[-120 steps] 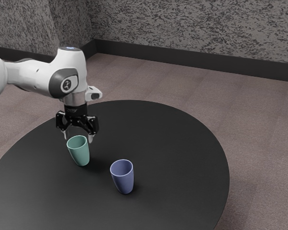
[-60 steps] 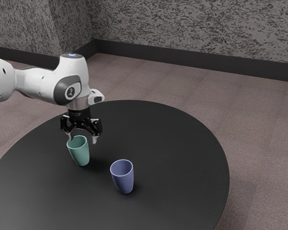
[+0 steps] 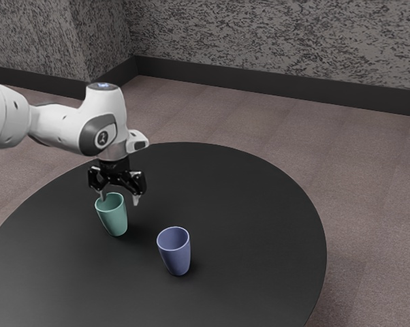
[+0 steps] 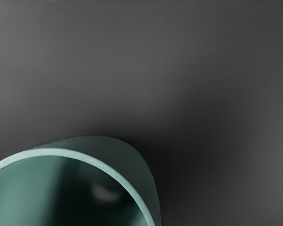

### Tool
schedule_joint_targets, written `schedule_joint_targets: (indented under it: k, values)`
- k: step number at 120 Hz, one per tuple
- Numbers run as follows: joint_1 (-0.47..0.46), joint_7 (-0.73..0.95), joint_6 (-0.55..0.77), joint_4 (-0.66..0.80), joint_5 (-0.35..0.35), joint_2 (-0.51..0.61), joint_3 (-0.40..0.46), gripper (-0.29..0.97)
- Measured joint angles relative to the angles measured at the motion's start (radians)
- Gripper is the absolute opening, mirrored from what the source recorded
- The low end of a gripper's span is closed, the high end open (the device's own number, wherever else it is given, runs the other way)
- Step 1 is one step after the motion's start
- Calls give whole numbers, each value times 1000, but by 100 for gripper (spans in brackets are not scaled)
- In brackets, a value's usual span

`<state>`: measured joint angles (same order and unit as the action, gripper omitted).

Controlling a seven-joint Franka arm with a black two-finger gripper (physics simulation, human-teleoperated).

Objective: Place the left cup onto the right cup

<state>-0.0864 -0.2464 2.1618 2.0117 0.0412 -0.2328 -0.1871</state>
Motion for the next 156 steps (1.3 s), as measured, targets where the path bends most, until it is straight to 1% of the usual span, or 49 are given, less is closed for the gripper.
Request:
schedule_joint_targets:
  k: [108, 120, 137, 156]
  values:
    - [0, 10, 61, -9, -14, -67, 0, 67]
    - [0, 11, 62, -9, -16, -67, 0, 57]
    - [0, 10, 62, -9, -18, -67, 0, 34]
    - [0, 7, 62, -9, -18, -67, 0, 11]
